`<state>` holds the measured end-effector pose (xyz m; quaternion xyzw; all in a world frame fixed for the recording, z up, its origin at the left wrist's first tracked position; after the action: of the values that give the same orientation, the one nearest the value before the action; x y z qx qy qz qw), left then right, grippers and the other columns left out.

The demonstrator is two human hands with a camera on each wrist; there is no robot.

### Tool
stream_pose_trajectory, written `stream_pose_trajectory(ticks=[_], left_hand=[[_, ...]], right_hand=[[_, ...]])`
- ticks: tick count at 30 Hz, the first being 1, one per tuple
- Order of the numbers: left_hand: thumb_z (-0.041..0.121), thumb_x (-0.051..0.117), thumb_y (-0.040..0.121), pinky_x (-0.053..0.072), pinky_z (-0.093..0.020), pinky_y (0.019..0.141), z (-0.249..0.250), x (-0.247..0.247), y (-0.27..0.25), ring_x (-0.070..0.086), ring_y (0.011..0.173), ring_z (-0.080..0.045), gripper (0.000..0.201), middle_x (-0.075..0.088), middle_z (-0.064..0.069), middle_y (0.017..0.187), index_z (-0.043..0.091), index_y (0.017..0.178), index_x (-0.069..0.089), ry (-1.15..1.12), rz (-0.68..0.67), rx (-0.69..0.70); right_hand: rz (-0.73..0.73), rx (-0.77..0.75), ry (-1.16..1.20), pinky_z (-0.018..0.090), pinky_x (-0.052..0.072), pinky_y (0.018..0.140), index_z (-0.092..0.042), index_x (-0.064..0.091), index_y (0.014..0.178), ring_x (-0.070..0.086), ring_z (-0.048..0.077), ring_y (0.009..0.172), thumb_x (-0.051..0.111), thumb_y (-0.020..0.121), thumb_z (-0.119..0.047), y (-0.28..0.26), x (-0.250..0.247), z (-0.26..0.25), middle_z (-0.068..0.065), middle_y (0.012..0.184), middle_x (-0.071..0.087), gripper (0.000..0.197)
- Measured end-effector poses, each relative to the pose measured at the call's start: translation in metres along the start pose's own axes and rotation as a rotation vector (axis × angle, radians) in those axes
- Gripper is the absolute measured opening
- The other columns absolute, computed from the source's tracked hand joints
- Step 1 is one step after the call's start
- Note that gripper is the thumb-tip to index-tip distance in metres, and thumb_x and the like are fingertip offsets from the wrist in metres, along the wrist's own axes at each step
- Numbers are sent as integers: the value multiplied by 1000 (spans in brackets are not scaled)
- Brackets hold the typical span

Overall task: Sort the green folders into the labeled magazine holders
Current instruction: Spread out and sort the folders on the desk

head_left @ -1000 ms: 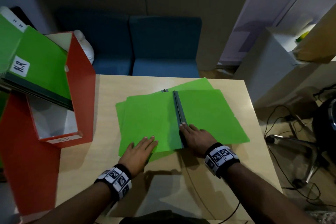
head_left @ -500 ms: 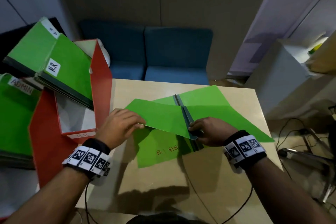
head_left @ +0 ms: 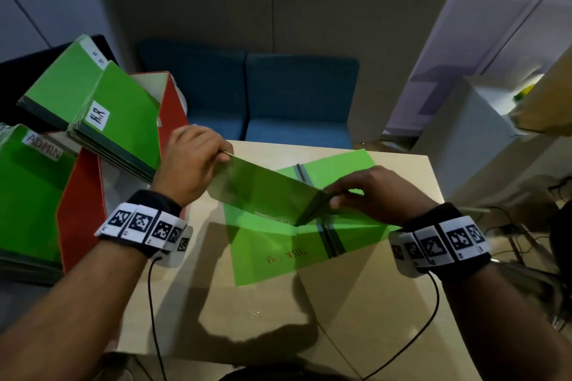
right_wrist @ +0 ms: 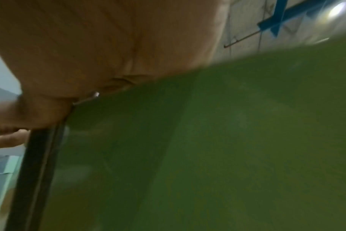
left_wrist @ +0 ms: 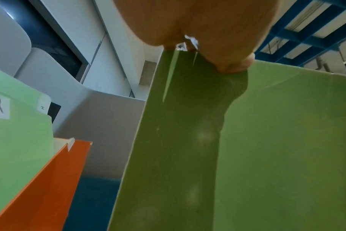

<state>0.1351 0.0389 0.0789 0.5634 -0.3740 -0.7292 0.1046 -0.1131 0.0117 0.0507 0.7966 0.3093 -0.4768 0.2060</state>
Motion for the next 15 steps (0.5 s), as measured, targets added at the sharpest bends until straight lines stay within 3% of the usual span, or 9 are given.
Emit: stream_pose_trajectory(ticks=[2, 4, 6, 8, 10, 12, 15], left_hand=[[26, 47, 92, 29, -40, 100, -14, 6, 7, 50, 94, -23, 16, 64, 0, 85, 19, 86, 60, -15, -36, -36], [25, 43, 92, 18, -39, 112, -26, 16, 9, 50, 96, -23, 22, 63, 0, 84, 17, 85, 62, -34, -86, -63], [26, 41, 93, 7, -32, 116, -30, 24, 9, 49, 99, -24, 25, 63, -1, 86, 15, 87, 63, -65, -126, -68], [29, 42, 93, 5, -29, 116, -30, 30, 12, 48, 102, -25, 28, 63, -4, 91, 13, 89, 65, -106, -138, -76], [32, 43, 92, 14, -41, 115, -26, 36, 16, 46, 105, -24, 32, 64, -5, 95, 12, 91, 67, -124, -155, -76], [35, 44, 91, 22, -56, 110, -19, 45, 19, 46, 106, -24, 33, 64, -5, 96, 13, 91, 69, -85, -185, -60], [40, 46, 91, 30, -61, 105, -11, 56, 22, 50, 104, -28, 32, 62, -4, 96, 16, 90, 68, -50, -199, -52]], right_hand=[[101, -23, -88, 29, 50, 72, -26, 73, 106, 67, 17, 83, 66, 87, -33, -4, -15, 10, -3, 97, 74, 22], [228, -91, -229, 34, 50, 73, -21, 74, 102, 66, 23, 82, 69, 85, -24, -12, -27, 18, 2, 95, 73, 18], [365, -47, -430, 38, 45, 75, -24, 74, 98, 60, 28, 89, 68, 85, -32, -21, -39, 28, 5, 102, 69, 17], [504, 101, -553, 38, 39, 73, -26, 74, 97, 53, 29, 88, 64, 87, -43, -29, -50, 37, 7, 101, 61, 23], [593, 181, -494, 38, 43, 67, -22, 74, 98, 49, 27, 80, 62, 88, -45, -32, -50, 42, 9, 93, 54, 28], [600, 196, -275, 35, 49, 66, -14, 73, 102, 47, 21, 75, 55, 90, -46, -28, -41, 44, 10, 91, 49, 38], [505, 330, -16, 33, 45, 81, -12, 67, 118, 51, 23, 86, 40, 93, -59, -15, -22, 49, 10, 99, 45, 60]])
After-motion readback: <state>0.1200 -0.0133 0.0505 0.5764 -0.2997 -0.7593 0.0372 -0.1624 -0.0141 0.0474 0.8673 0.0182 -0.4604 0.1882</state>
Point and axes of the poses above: each hand's wrist, its own y-axis towards the middle knuckle, its own x-axis out of the palm, z = x × y, the point moved 10 cm from there along y, towards the middle knuckle
